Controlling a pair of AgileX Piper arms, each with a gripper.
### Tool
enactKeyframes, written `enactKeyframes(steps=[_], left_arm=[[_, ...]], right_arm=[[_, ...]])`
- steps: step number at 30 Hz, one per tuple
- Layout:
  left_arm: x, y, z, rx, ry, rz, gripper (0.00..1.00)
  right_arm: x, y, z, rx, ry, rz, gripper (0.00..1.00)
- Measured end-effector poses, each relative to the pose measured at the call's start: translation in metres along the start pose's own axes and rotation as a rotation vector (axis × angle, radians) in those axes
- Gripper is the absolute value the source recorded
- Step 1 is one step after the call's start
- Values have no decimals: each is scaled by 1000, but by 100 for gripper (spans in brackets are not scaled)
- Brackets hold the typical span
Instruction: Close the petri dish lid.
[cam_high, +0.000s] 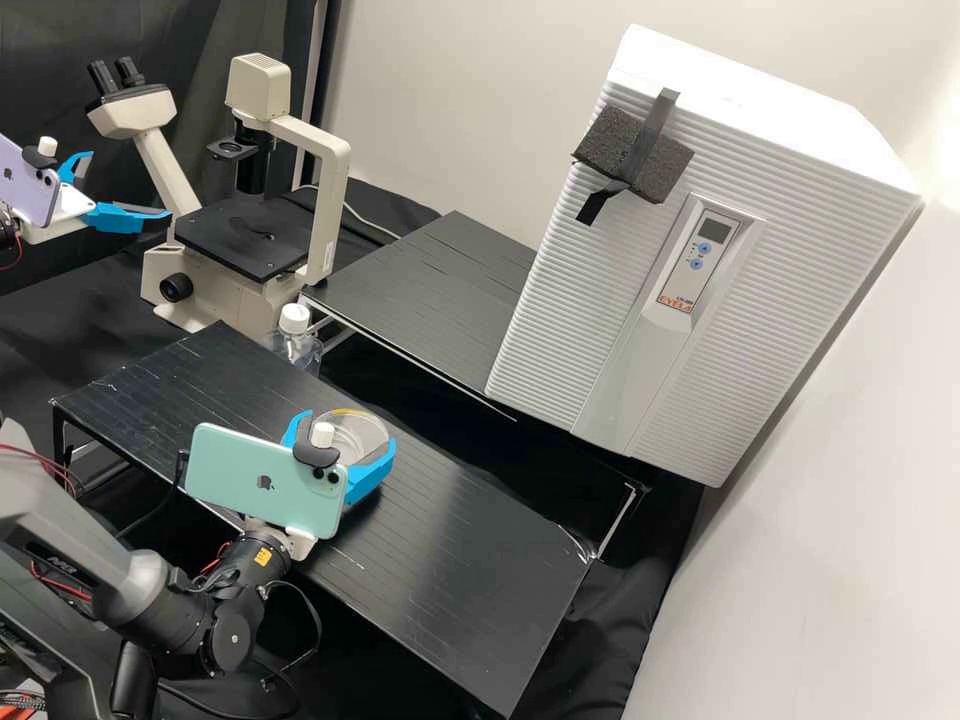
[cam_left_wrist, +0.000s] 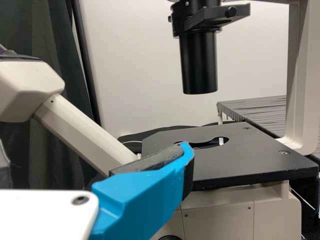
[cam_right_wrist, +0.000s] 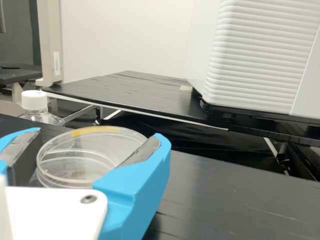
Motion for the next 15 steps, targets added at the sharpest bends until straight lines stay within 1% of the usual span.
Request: enactKeyframes(steps=[4,8,15], left_arm=[[0,0,0,0,0,0,100],[0,0,0,0,0,0,100],[0,0,0,0,0,0,100]], right_arm=[[0,0,-2,-12,4,1,0],[-3,0,-2,-32,2,0,0],[-5,0,0,-42,-15,-13,0]])
